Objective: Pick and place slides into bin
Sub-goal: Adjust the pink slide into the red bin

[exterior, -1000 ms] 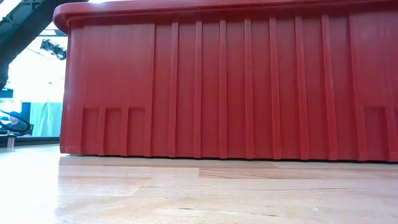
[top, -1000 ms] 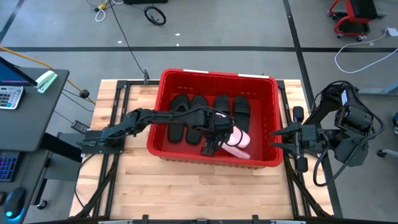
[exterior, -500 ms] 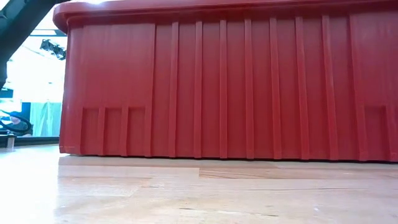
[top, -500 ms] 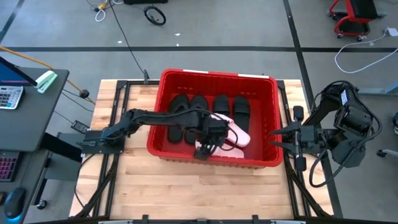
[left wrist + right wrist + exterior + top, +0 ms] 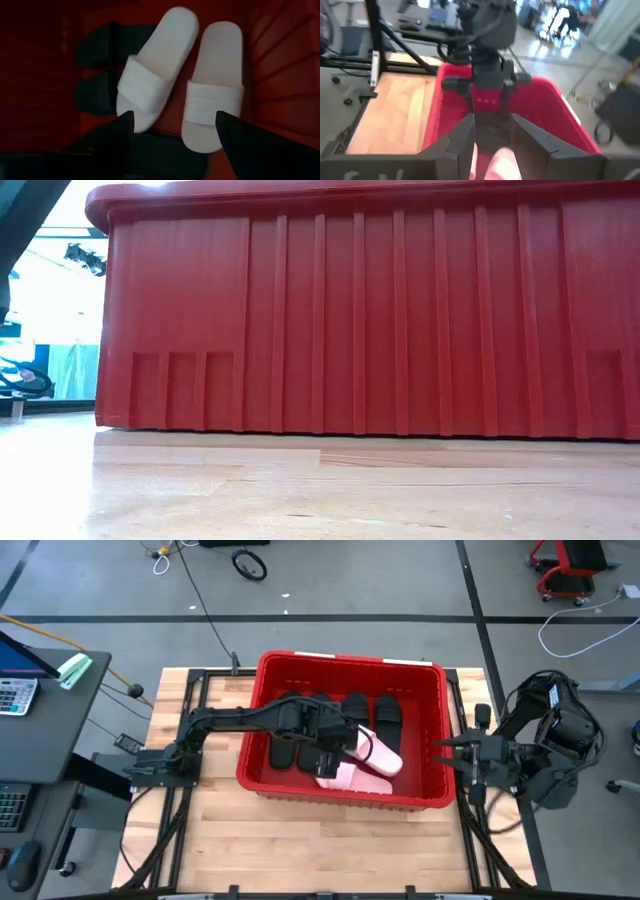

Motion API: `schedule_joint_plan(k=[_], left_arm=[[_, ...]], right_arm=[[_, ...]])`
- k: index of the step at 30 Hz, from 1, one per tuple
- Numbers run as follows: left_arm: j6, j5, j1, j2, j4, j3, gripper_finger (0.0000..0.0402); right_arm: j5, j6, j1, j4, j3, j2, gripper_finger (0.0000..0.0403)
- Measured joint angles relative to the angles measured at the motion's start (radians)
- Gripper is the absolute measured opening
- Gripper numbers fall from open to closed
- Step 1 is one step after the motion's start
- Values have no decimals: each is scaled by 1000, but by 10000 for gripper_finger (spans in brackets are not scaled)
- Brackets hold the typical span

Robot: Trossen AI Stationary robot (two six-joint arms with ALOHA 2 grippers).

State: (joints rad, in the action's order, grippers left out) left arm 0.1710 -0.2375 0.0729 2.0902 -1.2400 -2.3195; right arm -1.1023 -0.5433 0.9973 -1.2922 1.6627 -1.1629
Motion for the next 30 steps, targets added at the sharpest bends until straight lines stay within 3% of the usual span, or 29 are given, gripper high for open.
schedule_joint_plan(k=[7, 10, 13, 18, 22, 24, 30], left_arm=[[-263, -47, -84, -4, 5, 1, 286], [-287, -47, -136, -4, 21, 1, 286], [-229, -46, -191, -7, 23, 1, 286], [-60, -47, -272, -12, -1, -36, 286], [17, -21, -325, -45, 29, -35, 286], [19, -5, -355, -74, 47, -30, 286], [2, -13, -449, -159, 113, -32, 286]], right_arm=[[39, -244, -163, -80, 0, 10, 122], [92, -337, -286, -80, 0, 16, 122], [227, -311, -429, -81, 0, 19, 122], [490, -57, -679, -1, -38, 1, 122], [824, 253, -868, 212, -147, -25, 122], [941, 369, -950, 254, -200, -48, 122], [997, 709, -1113, 288, -367, -130, 122]])
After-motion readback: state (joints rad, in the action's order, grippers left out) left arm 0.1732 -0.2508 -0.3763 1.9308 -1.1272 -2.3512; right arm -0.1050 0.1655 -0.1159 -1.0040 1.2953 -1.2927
